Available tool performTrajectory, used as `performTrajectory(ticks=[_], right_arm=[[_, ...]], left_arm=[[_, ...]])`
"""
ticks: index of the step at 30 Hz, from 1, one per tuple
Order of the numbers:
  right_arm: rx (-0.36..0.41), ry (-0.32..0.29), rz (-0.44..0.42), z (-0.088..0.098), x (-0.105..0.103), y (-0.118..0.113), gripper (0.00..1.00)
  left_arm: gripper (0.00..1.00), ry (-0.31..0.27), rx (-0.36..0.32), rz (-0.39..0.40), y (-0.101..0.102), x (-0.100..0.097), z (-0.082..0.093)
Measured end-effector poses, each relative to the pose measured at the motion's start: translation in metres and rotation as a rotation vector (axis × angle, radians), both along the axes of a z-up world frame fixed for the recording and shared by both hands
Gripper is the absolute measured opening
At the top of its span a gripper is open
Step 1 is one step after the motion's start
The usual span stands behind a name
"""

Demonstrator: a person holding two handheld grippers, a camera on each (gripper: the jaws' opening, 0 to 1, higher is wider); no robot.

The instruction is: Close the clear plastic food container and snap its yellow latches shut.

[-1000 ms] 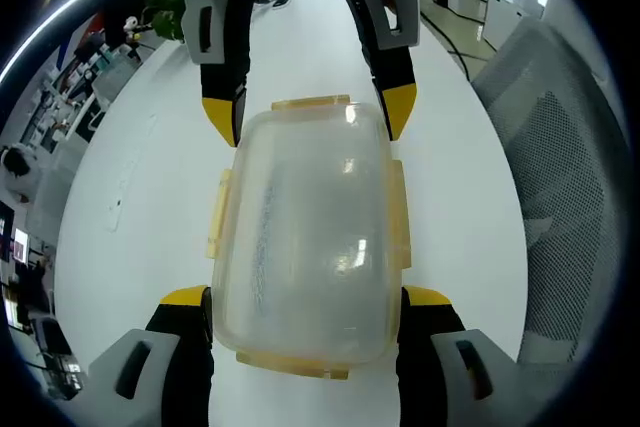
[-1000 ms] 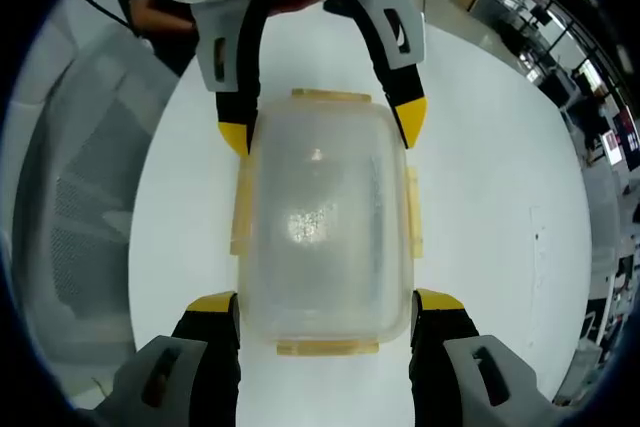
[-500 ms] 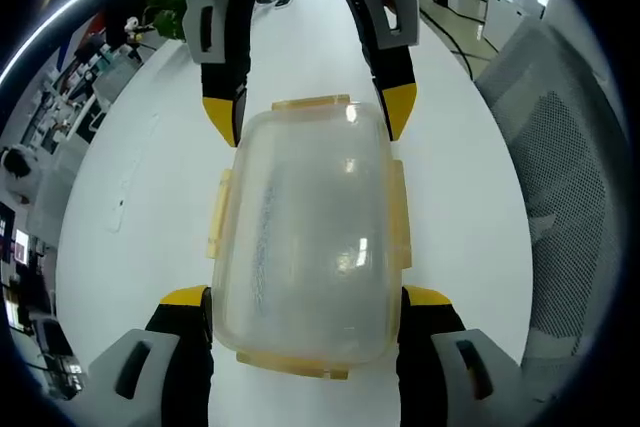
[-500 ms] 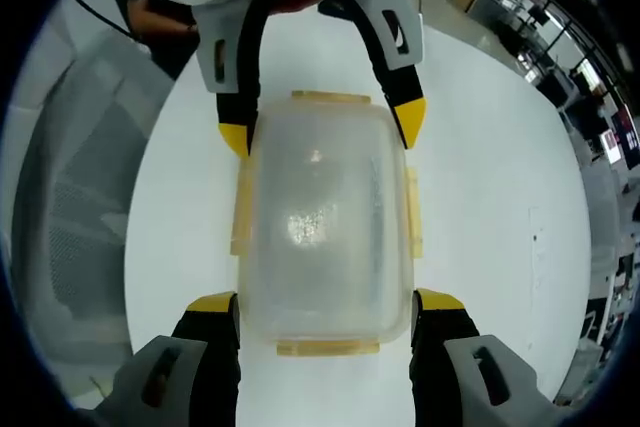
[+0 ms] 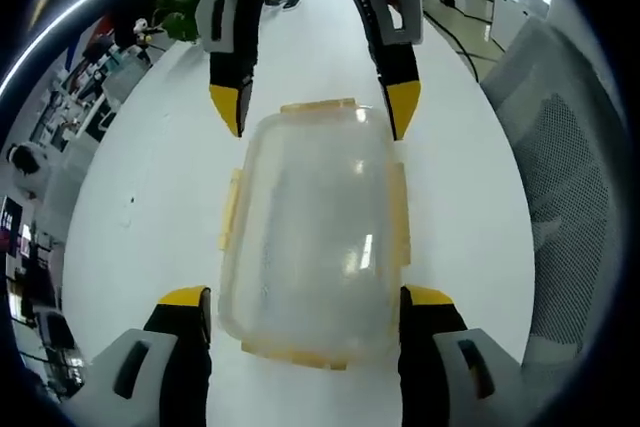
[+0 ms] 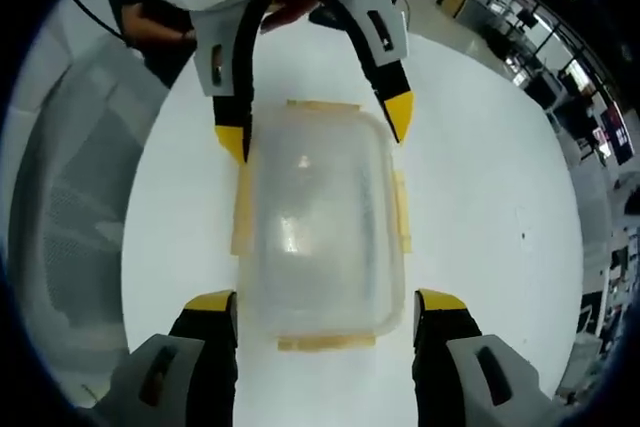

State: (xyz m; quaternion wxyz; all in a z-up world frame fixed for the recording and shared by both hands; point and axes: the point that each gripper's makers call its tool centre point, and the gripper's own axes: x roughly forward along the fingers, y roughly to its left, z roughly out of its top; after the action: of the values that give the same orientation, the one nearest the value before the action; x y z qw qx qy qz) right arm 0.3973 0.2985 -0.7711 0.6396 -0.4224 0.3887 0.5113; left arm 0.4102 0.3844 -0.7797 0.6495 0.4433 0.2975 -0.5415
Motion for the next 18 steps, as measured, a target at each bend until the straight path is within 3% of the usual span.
performTrajectory(ticks=[3, 7, 18], right_arm=[[0.016, -0.037, -0.018, 0.007, 0.003, -0.001, 0.73], [0.063, -0.034, -0.08, 0.013, 0.002, -0.002, 0.72], [0.102, -0.031, -0.169, 0.008, -0.018, -0.011, 0.73]], left_arm=[[0.79, -0.015, -0.011, 0.021, 0.004, 0.002, 0.003], [0.79, -0.006, -0.033, 0.053, 0.009, 0.0, 0.005], [0.78, -0.002, -0.082, 0.136, 0.024, -0.01, 0.009]])
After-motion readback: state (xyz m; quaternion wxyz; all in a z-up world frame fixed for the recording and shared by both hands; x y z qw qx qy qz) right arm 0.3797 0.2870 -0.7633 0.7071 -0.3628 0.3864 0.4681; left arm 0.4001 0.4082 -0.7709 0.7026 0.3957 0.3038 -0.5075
